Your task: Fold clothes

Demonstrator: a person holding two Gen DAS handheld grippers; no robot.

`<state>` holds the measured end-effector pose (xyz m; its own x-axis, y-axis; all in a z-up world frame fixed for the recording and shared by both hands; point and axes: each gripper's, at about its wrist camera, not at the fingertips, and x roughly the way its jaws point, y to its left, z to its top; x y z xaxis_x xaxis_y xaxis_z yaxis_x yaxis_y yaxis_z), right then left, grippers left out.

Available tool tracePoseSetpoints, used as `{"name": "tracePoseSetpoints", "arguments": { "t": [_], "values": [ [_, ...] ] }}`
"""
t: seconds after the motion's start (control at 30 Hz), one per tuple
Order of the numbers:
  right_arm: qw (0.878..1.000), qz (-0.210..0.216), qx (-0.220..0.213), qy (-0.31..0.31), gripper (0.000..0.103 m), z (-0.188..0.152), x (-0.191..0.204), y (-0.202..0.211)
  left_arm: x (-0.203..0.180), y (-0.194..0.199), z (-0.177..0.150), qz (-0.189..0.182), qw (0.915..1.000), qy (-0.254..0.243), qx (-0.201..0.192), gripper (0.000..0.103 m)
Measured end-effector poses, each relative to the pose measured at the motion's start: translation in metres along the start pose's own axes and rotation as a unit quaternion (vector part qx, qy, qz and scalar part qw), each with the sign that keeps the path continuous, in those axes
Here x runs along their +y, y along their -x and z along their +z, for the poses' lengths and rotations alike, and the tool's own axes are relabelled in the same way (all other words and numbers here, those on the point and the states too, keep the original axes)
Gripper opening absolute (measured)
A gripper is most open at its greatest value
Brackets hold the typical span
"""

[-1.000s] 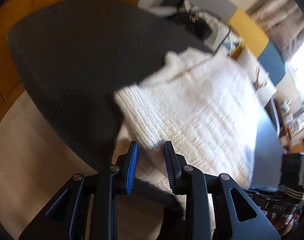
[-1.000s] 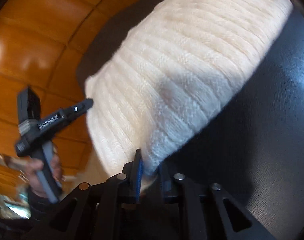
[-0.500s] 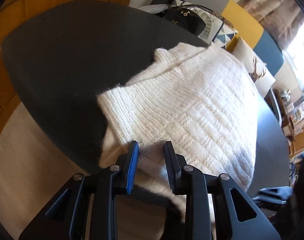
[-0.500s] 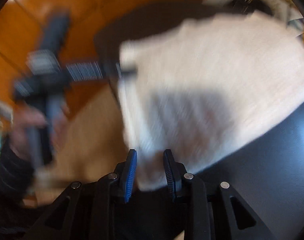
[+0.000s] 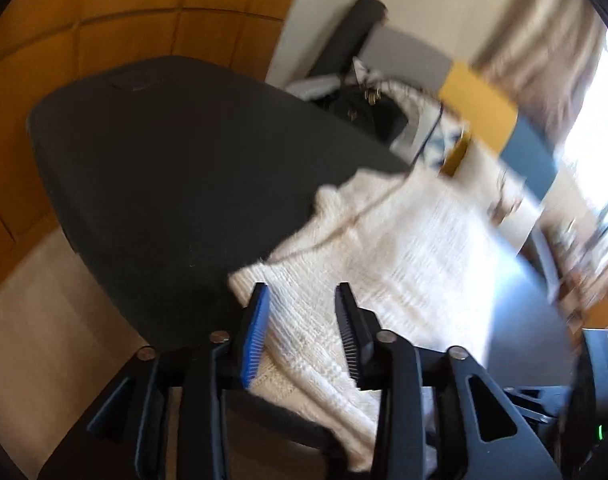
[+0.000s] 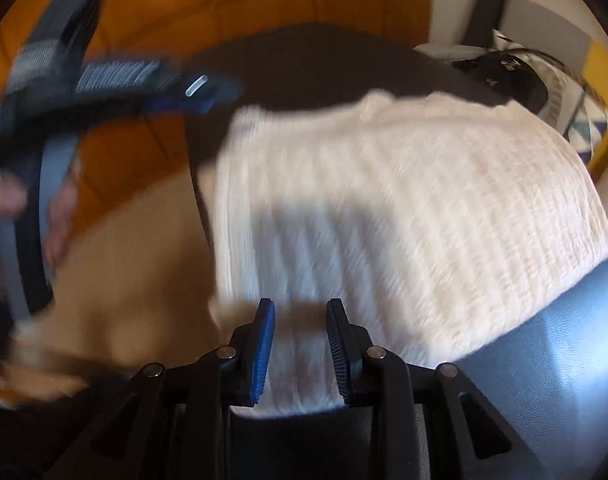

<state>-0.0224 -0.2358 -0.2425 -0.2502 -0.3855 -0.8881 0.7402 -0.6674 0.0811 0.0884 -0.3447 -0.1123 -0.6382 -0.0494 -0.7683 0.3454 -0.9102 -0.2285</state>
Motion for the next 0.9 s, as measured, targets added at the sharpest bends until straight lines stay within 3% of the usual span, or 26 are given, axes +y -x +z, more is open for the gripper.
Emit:
{"name": "tracePoseSetpoints", "arguments": {
  "t": [0.07, 0.13, 0.2, 0.3, 0.4, 0.47, 0.57, 0.63, 0.67, 0.8, 0.9],
  "values": [
    [1.000, -0.012, 0.011, 0.020, 0.028, 0.000, 0.005, -0.005, -0.008, -0.019, -0.008, 0.038, 0.9983, -0.017, 0.040, 0.038],
    [1.000, -0.009, 0.000, 0.014, 0.025, 0.003, -0.003, 0.004, -0.003, -0.025, -0.013, 0.019, 0.9985, 0.008, 0.051, 0.038],
    [0.999, -0.018, -0.026, -0.022, 0.025, 0.011, -0.032, 0.021, 0.006, -0.015, -0.008, -0.007, 0.9983, 0.046, 0.033, 0.038],
    [0.994, -0.070, -0.058, -0.059, 0.025, 0.027, -0.080, 0.038, 0.010, 0.007, 0.010, -0.047, 0.9946, 0.091, -0.012, 0.038],
    [0.980, -0.100, -0.085, -0.151, 0.025, 0.028, -0.154, 0.063, -0.007, 0.021, 0.032, -0.058, 0.9944, 0.070, -0.053, 0.041],
    [0.969, -0.093, -0.106, -0.203, 0.025, 0.027, -0.198, 0.073, -0.029, 0.007, 0.038, -0.043, 0.9978, 0.026, -0.045, 0.052],
    [0.961, -0.050, -0.104, -0.253, 0.026, 0.012, -0.242, 0.076, -0.043, -0.043, 0.031, -0.007, 0.9988, -0.002, 0.049, 0.052],
    [0.957, -0.023, -0.048, -0.284, 0.026, 0.012, -0.271, 0.060, -0.037, -0.067, 0.025, 0.024, 0.9950, 0.009, 0.097, 0.052],
    [0.953, -0.018, -0.017, -0.303, 0.026, 0.011, -0.283, 0.050, -0.033, -0.066, 0.026, 0.016, 0.9954, 0.022, 0.091, 0.052],
    [0.915, 0.066, -0.110, -0.384, 0.028, -0.003, -0.344, 0.083, -0.043, -0.045, 0.062, -0.012, 0.9992, 0.018, 0.034, 0.052],
    [0.895, 0.118, -0.129, -0.412, 0.032, -0.008, -0.381, 0.094, -0.071, -0.048, 0.096, -0.045, 0.9989, -0.012, 0.010, 0.052]
  ]
}}
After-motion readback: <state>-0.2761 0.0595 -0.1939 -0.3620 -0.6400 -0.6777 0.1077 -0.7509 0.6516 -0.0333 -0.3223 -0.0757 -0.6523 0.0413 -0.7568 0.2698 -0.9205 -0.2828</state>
